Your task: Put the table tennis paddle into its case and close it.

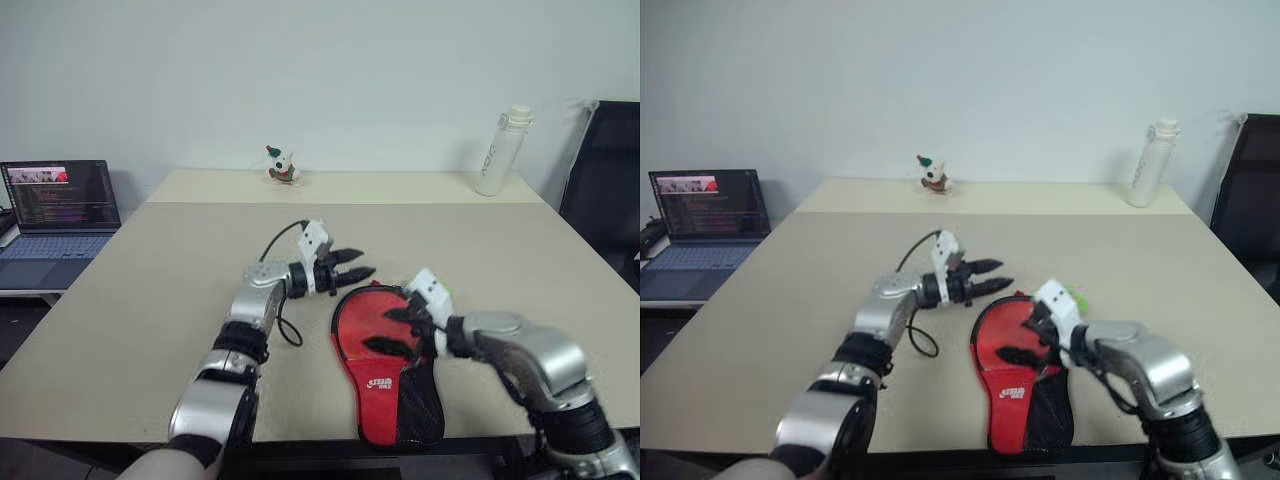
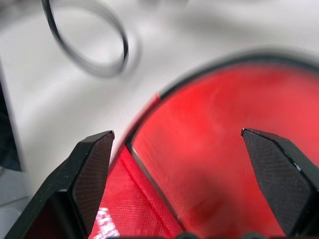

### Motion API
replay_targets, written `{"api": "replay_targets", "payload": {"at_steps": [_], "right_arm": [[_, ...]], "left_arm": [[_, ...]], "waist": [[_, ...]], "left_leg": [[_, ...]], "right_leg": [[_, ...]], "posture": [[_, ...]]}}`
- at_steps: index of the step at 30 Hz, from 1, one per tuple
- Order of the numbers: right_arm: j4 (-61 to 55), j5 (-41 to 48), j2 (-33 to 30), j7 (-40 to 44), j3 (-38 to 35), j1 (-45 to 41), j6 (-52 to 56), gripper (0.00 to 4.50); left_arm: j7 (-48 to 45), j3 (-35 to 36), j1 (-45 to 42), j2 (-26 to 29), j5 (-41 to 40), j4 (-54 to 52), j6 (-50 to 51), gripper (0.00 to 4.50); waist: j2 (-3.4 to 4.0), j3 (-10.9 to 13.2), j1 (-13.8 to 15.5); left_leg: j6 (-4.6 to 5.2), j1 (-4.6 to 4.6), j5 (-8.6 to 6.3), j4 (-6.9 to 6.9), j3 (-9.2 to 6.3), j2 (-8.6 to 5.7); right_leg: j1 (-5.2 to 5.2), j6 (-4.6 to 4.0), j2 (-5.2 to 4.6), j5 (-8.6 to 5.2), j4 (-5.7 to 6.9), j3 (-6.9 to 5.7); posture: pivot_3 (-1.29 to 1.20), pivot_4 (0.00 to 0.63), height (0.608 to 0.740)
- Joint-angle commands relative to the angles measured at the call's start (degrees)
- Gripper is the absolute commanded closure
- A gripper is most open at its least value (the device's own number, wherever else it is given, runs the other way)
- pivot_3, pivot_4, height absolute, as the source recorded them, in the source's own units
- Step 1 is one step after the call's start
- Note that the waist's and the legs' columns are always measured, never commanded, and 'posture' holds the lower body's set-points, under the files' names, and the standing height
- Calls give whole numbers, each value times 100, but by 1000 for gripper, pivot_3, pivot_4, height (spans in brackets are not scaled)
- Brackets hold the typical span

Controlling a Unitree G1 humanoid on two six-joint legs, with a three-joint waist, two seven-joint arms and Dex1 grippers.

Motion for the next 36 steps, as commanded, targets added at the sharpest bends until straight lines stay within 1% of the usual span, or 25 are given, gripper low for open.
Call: {"api": "replay_targets", "payload": {"at_steps": [1,3,5,11,14,18,22,24,27,31,32,33,36], "right_arm": [[294,124,-601,315,-402,-215,-227,0],[761,-75,-881,306,-397,-338,-583,0],[1414,-408,-845,31,-287,-552,-1042,0],[3010,-1161,-341,-382,113,-1033,-2267,0],[3849,-1491,-85,-539,245,-1294,-2814,0],[5086,-1869,175,-968,214,-1732,-3352,0],[6078,-1928,317,-1128,21,-2027,-3570,0],[6348,-2013,280,-1002,68,-2055,-3606,0],[6452,-1983,241,-691,112,-2035,-3406,0],[6199,-2004,194,-284,278,-1850,-3162,0],[6159,-2032,208,-263,303,-1817,-3152,403],[6123,-2066,226,-265,321,-1785,-3156,604],[6012,-2151,260,-264,355,-1712,-3153,1641]], "left_arm": [[-307,-441,308,176,31,-917,187,1804],[-276,-635,444,163,79,-1045,218,1804],[-161,-823,462,88,207,-872,95,1804],[167,-972,302,-151,424,54,-280,1804],[275,-994,213,-180,526,508,-491,1804],[301,-989,170,-163,552,771,-640,1804],[303,-984,212,-140,534,736,-653,1804],[305,-988,235,-131,533,696,-638,1804],[310,-993,244,-123,537,672,-626,1804],[328,-1017,233,-144,556,673,-626,1804],[330,-1025,221,-155,562,691,-629,1751],[338,-1033,202,-171,575,725,-640,1751],[353,-1059,159,-211,615,822,-671,1751]], "waist": [[0,0,0],[0,0,7],[-1,0,7],[1,1,-24],[5,6,-19],[6,6,-13],[7,6,-11],[7,6,-12],[13,7,-21],[16,5,-20],[16,5,-22],[17,4,-24],[17,4,-23]], "left_leg": [[0,0,0,1,-2,0],[7,3,-3,1,-1,-3],[23,4,-13,5,0,-6],[32,8,-18,4,5,-4],[14,3,-7,1,13,-4],[13,1,-6,2,21,-3],[12,2,-6,2,22,-1],[11,2,-5,2,23,-1],[11,3,-5,3,25,-1],[11,5,-5,3,24,0],[11,5,-5,4,23,0],[11,5,-5,4,24,0],[11,6,-5,4,23,0]], "right_leg": [[1,0,0,0,0,-2],[6,0,-2,0,0,1],[9,0,-5,0,0,0],[3,1,0,0,4,14],[-8,1,0,0,3,20],[-11,1,-4,0,3,20],[-10,1,-5,0,5,18],[-10,1,-5,0,5,19],[-10,1,-5,0,7,20],[-8,1,-4,0,9,19],[-8,1,-4,0,9,20],[-8,1,-4,0,9,21],[-7,1,-4,0,10,20]], "posture": [[0,150,740],[0,150,740],[0,150,740],[0,150,740],[0,150,740],[0,150,740],[0,150,740],[0,150,740],[0,150,740],[0,150,740],[0,150,740],[0,150,740],[0,150,740]]}}
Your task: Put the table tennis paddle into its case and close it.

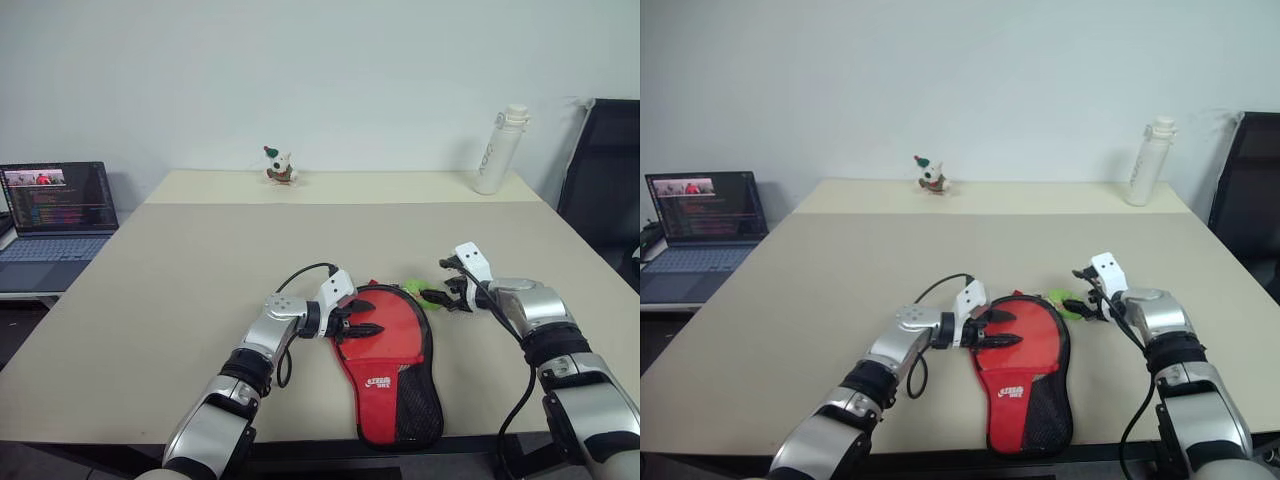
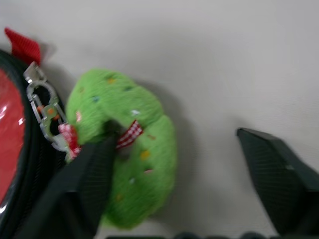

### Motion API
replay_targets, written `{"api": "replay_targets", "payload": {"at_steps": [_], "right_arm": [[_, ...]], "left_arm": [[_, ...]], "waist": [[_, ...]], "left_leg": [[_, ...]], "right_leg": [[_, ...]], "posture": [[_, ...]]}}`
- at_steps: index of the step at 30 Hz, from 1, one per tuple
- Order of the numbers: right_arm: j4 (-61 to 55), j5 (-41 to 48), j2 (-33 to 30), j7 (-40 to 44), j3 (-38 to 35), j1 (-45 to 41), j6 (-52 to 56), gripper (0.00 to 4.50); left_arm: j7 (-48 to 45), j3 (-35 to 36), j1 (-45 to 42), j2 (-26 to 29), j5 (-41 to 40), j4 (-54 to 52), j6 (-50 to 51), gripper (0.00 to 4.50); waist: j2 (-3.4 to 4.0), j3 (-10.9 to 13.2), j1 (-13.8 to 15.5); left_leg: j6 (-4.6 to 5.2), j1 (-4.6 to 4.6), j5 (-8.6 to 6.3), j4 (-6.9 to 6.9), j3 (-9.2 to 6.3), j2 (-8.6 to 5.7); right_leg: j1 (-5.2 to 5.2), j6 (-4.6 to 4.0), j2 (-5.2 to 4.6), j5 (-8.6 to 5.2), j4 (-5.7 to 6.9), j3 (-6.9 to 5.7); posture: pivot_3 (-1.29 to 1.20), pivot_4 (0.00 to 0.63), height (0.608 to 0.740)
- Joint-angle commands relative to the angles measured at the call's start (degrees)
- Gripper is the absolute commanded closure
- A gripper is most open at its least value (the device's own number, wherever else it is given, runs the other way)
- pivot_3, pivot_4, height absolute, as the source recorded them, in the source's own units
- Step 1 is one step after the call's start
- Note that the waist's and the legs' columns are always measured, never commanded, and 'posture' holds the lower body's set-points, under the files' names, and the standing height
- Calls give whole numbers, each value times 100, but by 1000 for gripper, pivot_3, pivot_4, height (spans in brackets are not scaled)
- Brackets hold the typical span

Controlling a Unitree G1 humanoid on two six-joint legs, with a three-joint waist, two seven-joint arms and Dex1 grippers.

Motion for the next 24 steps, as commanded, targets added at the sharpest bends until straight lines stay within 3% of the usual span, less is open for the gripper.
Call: {"api": "replay_targets", "payload": {"at_steps": [1,8,9,17,24], "right_arm": [[-208,-94,51,105,121,143,43,1975],[-407,-379,12,39,299,223,-175,4365],[-423,-426,-10,54,333,222,-212,4493],[-1101,-491,-615,521,375,418,-33,4493],[-1998,-503,-1312,854,341,941,199,4493]], "left_arm": [[41,-80,-45,-66,97,107,-84,1751],[-71,-199,-83,-128,257,412,-170,1751],[-117,-226,-81,-130,277,443,-174,1751],[-693,-558,-26,27,459,603,-403,1751],[-541,-653,-186,-3,613,1121,-663,1751]], "waist": [[0,0,2],[3,-2,13],[2,-3,13],[5,-4,38],[11,-8,36]], "left_leg": [[0,0,0,0,0,0],[0,11,0,2,-4,-2],[0,13,0,2,-4,-2],[0,17,0,0,-5,-4],[1,18,-1,1,-7,-4]], "right_leg": [[1,0,0,0,0,0],[17,0,0,0,-1,-5],[20,0,0,0,-1,-5],[25,1,-1,0,-5,-8],[28,2,-2,-1,-8,-7]], "posture": [[0,150,740],[0,150,740],[0,150,740],[0,150,740],[0,150,740]]}}
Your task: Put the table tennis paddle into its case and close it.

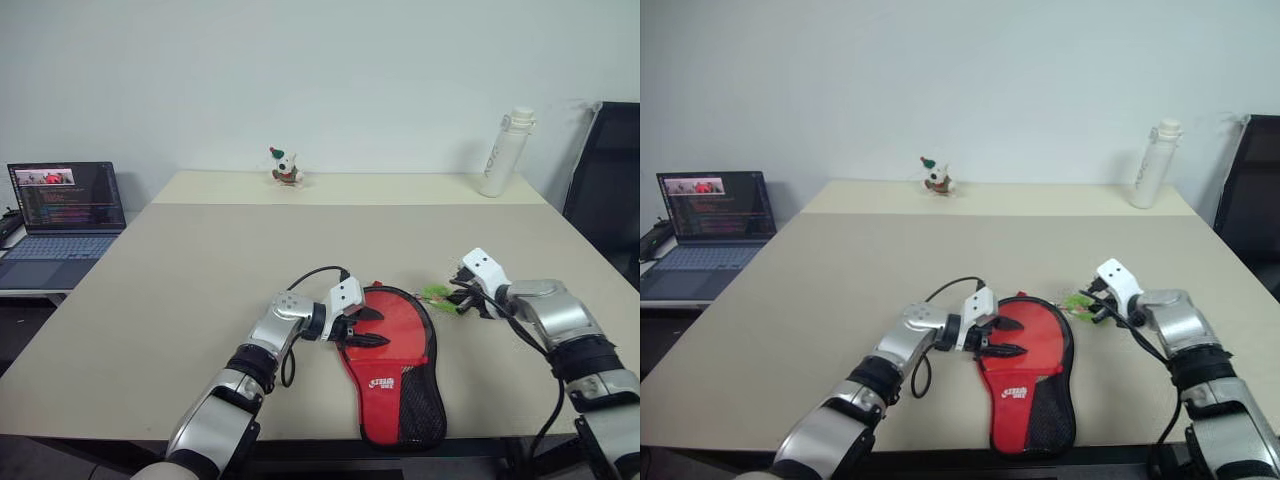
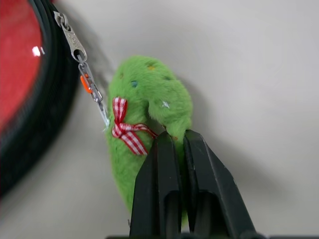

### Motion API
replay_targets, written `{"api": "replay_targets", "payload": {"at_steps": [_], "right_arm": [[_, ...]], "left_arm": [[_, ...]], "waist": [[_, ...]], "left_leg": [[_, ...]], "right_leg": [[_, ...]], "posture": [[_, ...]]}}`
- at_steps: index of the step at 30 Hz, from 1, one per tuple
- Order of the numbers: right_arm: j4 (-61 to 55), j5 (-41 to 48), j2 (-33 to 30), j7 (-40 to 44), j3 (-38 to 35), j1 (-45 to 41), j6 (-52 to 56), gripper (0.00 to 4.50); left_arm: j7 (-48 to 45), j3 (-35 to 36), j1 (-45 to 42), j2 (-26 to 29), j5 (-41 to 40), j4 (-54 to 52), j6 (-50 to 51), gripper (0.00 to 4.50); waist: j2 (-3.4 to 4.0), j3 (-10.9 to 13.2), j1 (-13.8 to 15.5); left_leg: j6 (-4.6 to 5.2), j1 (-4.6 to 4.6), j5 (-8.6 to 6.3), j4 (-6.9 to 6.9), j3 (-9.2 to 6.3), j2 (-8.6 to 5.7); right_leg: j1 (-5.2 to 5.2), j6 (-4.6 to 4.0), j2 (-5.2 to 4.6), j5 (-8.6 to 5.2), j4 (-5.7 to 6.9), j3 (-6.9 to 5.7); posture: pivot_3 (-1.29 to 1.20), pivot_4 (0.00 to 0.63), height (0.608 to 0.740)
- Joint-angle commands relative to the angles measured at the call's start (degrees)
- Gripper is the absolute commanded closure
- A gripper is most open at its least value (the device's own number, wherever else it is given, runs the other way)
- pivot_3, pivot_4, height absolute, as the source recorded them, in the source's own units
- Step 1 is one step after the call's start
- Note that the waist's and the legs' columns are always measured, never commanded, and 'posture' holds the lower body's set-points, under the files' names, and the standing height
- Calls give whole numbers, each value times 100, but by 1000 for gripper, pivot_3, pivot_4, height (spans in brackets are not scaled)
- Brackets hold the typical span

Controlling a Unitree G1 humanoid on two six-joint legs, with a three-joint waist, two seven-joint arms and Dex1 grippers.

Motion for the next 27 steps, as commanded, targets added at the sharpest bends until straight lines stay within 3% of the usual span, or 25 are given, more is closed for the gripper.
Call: {"api": "replay_targets", "payload": {"at_steps": [1,9,17,27], "right_arm": [[-496,-31,-343,190,-75,192,119,4493],[-1711,143,-1196,846,-147,1029,493,4493],[-3929,994,-2307,1709,-525,2720,1140,4493],[-5399,1870,-2837,1917,-1112,4075,1624,4493]], "left_arm": [[142,-294,102,20,470,513,-71,1751],[352,-322,-115,-151,606,949,-250,1751],[460,-317,-253,-284,684,1211,-348,1751],[548,-291,-295,-386,780,1362,-430,1751]], "waist": [[1,0,0],[4,-5,48],[16,-21,107],[27,-36,128]], "left_leg": [[0,0,0,1,-1,-1],[18,3,-10,4,-15,-11],[29,3,-17,3,-25,-12],[42,24,-27,-1,-101,-14]], "right_leg": [[1,0,0,0,0,0],[16,2,-3,0,-3,-15],[30,8,-2,2,-23,-22],[121,12,-7,5,-106,-94]], "posture": [[0,150,740],[0,150,740],[0,150,740],[0,150,740]]}}
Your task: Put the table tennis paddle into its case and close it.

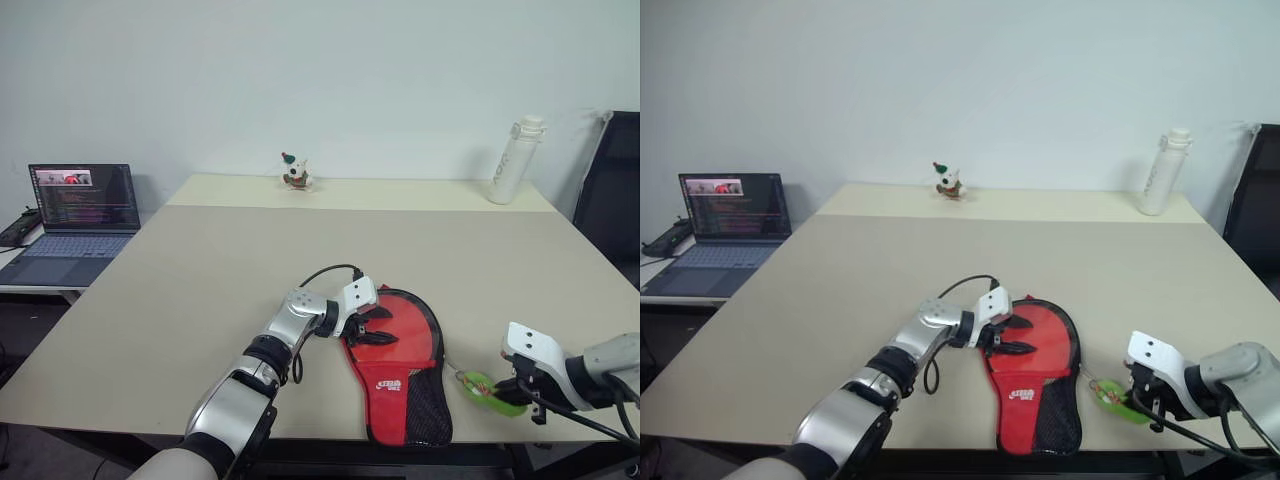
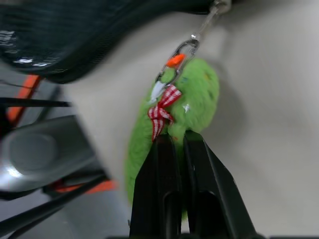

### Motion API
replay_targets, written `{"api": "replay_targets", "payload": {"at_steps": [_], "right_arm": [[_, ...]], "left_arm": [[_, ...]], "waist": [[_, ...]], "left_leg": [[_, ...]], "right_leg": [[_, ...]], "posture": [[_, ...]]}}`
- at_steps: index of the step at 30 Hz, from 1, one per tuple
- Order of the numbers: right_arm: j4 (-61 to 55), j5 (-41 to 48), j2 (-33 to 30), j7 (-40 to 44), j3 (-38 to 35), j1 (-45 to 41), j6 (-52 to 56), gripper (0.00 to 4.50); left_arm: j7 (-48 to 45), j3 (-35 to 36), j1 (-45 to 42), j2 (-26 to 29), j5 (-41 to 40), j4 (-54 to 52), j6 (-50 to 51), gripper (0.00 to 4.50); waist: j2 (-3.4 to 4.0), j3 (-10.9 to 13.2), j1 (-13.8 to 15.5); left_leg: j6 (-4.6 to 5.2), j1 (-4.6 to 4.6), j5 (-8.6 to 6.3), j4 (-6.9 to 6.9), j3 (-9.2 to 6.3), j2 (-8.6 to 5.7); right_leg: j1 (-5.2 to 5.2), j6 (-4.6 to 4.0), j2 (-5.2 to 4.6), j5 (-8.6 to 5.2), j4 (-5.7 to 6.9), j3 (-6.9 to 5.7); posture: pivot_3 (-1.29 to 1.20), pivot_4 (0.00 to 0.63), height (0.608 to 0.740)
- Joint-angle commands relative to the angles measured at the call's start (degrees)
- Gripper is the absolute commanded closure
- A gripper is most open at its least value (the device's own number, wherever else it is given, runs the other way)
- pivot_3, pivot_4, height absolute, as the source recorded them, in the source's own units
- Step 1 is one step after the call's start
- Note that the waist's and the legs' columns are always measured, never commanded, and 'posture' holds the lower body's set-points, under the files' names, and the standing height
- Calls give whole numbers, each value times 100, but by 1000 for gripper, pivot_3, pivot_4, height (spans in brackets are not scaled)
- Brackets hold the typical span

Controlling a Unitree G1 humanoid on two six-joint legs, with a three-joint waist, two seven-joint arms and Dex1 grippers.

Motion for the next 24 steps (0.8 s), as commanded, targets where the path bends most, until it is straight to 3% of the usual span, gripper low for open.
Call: {"api": "replay_targets", "payload": {"at_steps": [1,15,24], "right_arm": [[-362,293,-293,246,-260,337,24,4493],[-1302,1072,-752,693,-909,1860,-158,4493],[-1610,1239,-698,617,-826,2057,-221,4493]], "left_arm": [[106,-248,204,42,408,380,61,1751],[175,-233,240,30,410,381,45,1751],[223,-232,212,-2,414,406,44,1751]], "waist": [[3,-1,15],[25,-23,52],[21,-24,44]], "left_leg": [[1,-2,-1,0,-14,-1],[3,-32,-6,-3,-57,-16],[7,-9,-9,-4,-63,-11]], "right_leg": [[7,-1,-1,0,-11,-15],[30,3,8,1,-66,-54],[55,20,5,-2,-67,-56]], "posture": [[0,150,740],[0,150,740],[0,150,740]]}}
